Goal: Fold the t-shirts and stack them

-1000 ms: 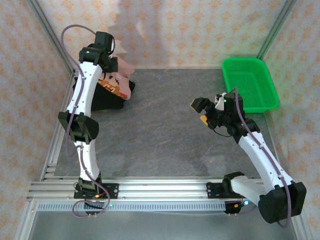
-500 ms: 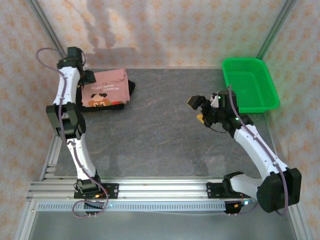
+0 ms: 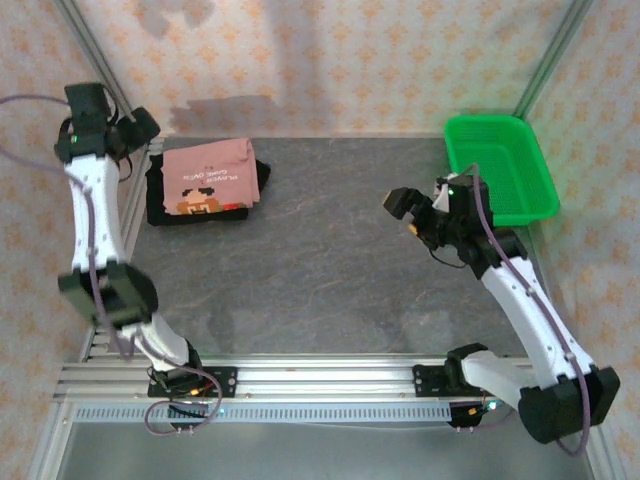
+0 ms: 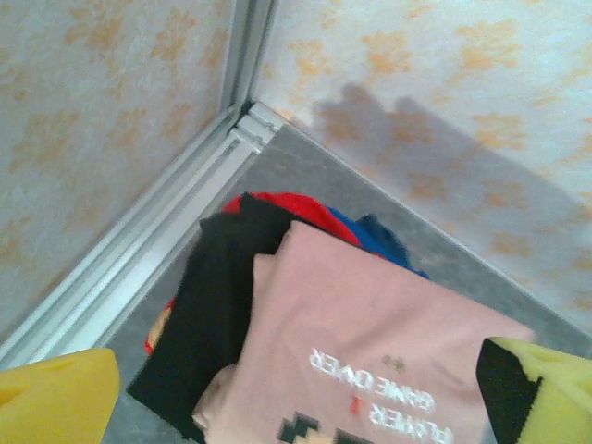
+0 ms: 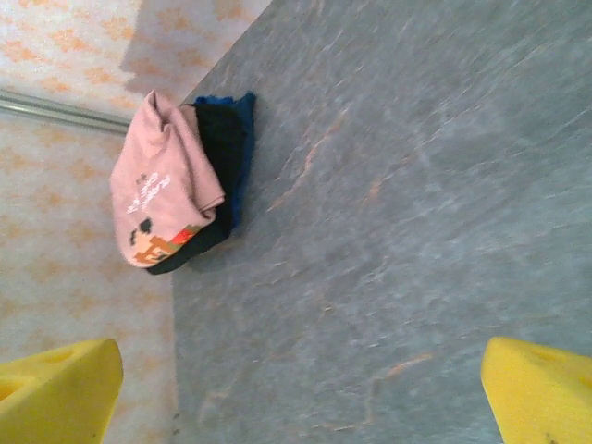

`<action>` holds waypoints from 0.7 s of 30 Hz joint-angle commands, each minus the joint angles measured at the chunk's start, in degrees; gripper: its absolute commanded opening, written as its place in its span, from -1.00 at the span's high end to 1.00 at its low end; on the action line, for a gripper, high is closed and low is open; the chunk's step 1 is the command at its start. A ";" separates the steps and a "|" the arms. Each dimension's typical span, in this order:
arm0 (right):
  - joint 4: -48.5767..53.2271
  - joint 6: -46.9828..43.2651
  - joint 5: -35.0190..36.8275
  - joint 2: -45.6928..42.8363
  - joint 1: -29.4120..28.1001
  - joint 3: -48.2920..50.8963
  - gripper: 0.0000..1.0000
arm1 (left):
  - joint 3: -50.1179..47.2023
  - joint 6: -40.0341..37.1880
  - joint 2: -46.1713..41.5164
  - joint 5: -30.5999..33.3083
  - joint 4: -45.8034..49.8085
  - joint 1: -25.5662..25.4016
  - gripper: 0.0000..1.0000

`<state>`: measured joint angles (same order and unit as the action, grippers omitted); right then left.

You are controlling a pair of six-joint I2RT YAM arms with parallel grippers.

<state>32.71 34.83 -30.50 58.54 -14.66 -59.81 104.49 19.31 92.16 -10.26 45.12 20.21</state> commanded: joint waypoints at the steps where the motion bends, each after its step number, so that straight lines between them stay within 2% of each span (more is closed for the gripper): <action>1: 9.37 -8.45 10.64 -4.79 3.34 0.80 -0.99 | -18.11 2.74 -13.05 -1.12 -12.51 -1.06 -1.00; 4: 9.77 -10.95 17.94 -5.30 8.17 6.58 -0.99 | -35.99 2.34 -24.83 6.11 -18.74 -5.78 -1.00; 7: 2.91 -11.38 25.07 -5.82 10.51 13.40 -0.99 | -54.74 -0.75 -35.62 16.20 -29.66 -13.72 -1.00; 11: -9.00 -15.53 33.78 -7.80 10.79 21.84 -0.99 | -73.05 -3.01 -44.68 18.99 -43.46 -16.12 -1.00; 16: -24.60 -23.54 43.19 -9.05 10.79 31.37 -0.99 | -81.84 -5.15 -43.72 21.56 -51.58 -16.16 -1.00; 19: -38.03 -26.12 49.07 -9.91 10.94 38.77 -0.99 | -84.28 -4.78 -37.70 23.31 -61.45 -16.16 -1.00; 21: -47.92 -27.54 48.61 -8.28 11.72 42.56 -0.99 | -84.64 -4.21 -31.52 24.69 -67.20 -16.16 -1.00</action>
<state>3.53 12.12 11.40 49.39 -3.73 -21.15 20.97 15.97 55.51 9.78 -8.03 4.12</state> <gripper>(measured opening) 0.994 0.999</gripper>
